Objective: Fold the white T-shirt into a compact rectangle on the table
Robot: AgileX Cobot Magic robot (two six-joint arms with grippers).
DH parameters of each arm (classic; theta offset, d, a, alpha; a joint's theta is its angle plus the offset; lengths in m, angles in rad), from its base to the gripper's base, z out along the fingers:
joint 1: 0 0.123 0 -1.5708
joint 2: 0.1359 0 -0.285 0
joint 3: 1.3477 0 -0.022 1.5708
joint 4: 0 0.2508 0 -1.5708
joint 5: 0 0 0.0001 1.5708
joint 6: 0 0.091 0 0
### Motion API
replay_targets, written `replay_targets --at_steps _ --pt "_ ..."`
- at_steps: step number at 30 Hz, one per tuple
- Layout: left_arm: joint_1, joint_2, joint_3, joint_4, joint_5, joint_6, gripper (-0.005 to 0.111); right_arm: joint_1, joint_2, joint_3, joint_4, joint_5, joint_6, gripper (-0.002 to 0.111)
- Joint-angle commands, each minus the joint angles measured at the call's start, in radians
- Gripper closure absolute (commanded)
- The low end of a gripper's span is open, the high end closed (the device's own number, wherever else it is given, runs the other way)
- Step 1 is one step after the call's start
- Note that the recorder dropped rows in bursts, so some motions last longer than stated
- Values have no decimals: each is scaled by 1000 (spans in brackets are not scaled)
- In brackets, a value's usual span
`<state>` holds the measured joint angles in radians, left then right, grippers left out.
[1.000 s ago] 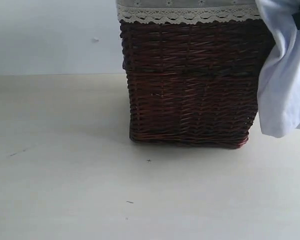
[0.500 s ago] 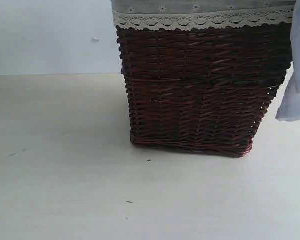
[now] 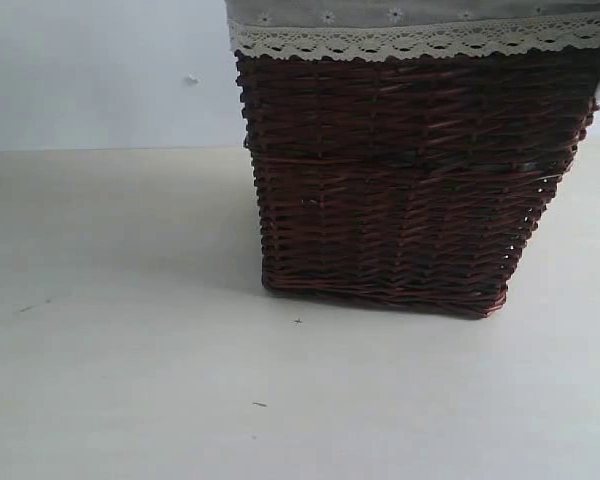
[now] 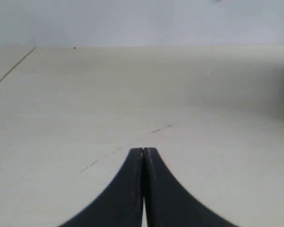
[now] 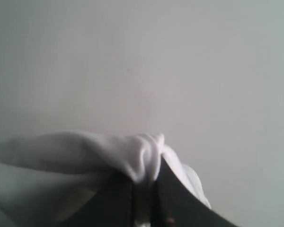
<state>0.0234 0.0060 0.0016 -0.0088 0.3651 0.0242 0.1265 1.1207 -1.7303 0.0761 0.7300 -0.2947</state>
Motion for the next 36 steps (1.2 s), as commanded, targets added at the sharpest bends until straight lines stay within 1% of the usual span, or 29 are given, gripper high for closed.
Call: replay_targets --at_steps 1,6,10,13,23,28,31,33,36 --pt "2 -6 -2 -3 -12 -1 107 1 -13 -100 4 -50 34 108" --pt "2 -6 -2 -3 -12 -1 107 1 -16 -211 16 -52 34 108" --pt "2 -6 -2 -3 -12 1 107 1 -18 -298 90 -52 35 108" --pt "2 -6 -2 -3 -12 1 107 1 -35 -341 142 -20 35 108" --pt "2 -6 -2 -3 -12 1 107 1 -123 -342 303 -19 27 108" --pt "2 -6 -2 -3 -12 1 107 1 -135 -342 315 -19 27 108" --pt "2 -6 -2 -3 -12 -1 107 1 -141 -342 360 -19 27 108" --pt "2 -6 -2 -3 -12 -1 107 1 -143 -342 394 1 27 108" --pt "2 -6 -2 -3 -12 -1 107 1 -139 -334 390 90 27 108"
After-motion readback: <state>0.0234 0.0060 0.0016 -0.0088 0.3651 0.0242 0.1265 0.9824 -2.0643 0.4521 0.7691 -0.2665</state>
